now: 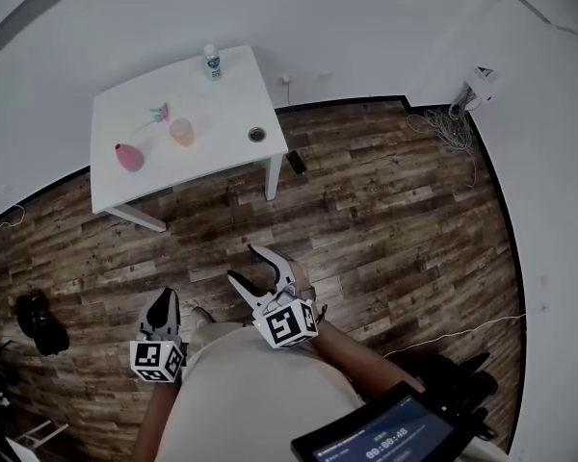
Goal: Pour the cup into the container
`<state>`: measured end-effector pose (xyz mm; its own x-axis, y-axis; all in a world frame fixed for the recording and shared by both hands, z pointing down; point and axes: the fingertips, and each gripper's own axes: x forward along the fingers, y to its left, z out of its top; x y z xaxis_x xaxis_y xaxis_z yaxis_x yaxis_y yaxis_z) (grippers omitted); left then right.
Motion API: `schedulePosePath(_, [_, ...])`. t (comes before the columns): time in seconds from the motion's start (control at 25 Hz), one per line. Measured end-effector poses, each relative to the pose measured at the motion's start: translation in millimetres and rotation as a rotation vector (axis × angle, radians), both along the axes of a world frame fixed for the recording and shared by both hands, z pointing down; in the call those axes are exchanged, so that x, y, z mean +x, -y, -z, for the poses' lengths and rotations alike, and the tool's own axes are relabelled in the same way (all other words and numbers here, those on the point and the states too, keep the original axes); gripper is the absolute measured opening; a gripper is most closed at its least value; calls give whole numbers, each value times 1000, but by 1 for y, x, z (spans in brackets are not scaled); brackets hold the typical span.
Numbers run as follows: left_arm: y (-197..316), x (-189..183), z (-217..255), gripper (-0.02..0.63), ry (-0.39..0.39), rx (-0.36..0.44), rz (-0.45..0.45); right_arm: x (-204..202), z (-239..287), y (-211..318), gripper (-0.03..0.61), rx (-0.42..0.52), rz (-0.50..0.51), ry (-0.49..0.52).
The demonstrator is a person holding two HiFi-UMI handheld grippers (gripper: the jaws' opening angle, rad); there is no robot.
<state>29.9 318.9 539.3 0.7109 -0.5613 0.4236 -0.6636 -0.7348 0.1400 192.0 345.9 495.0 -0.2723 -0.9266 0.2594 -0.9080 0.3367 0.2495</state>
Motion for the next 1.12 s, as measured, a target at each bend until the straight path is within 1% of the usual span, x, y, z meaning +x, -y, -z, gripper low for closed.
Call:
schedulePosePath(0.2, [16,-26,-1,12,6,-2,10,-16,-5,15,279,-14,-11,-2])
schedulePosePath(0.44, [42,-68,-3,12,13,0,34,-53,-7,36,279,-21,-1,-6])
schedulePosePath(0.68, [64,-99,1,12,11,25,54,-81,5,59,279,6,12,0])
schedulePosePath(0.8, [80,-116,6,12,3,32,59,-102,10,77,279,23,20,4])
schedulePosePath(0.92, [85,-131,4,12,5,32,59,-121,15,88,279,45,38,-1])
schedulePosePath(1.12, [89,-155,-2,14,13,9,58,-146,9,101,279,16,46,5])
